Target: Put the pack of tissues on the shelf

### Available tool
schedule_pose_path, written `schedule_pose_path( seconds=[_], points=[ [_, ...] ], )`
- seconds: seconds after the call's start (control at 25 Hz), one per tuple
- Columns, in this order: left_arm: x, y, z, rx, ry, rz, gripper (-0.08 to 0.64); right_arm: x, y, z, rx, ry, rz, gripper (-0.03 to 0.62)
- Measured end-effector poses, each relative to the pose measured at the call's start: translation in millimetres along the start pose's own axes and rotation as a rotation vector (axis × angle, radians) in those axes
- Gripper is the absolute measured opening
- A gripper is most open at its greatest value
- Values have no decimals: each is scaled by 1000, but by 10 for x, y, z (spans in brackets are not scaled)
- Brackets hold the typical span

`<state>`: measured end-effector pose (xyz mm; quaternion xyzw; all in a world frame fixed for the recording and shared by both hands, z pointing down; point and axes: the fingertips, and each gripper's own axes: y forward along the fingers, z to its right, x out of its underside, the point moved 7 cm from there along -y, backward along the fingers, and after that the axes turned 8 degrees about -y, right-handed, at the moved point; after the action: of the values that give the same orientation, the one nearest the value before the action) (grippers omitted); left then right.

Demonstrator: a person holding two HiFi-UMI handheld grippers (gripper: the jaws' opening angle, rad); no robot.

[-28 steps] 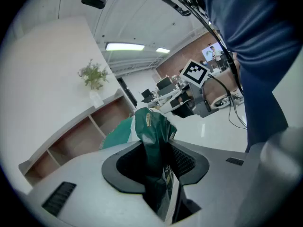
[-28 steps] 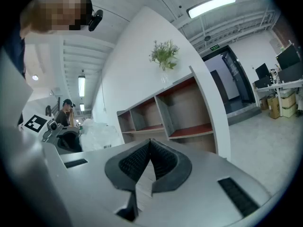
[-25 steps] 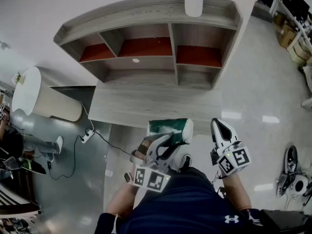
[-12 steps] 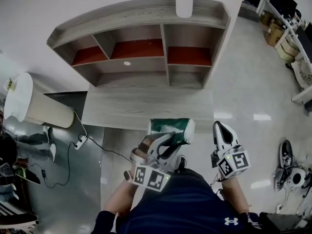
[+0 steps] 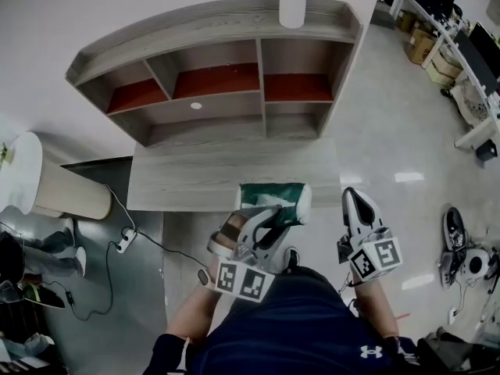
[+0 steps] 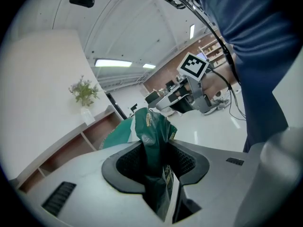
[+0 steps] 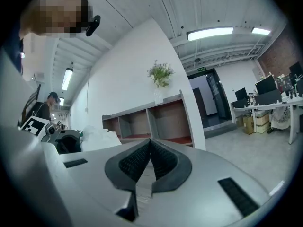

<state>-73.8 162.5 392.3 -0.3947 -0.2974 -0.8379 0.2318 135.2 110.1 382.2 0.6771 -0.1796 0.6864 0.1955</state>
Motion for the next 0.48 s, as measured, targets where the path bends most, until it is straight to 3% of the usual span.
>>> schedule_pose_path(
  seconds=[0.48],
  points=[
    [236,-162,-259,0,-3,46,158,86,-136,-343,122,6,-49,11]
  ],
)
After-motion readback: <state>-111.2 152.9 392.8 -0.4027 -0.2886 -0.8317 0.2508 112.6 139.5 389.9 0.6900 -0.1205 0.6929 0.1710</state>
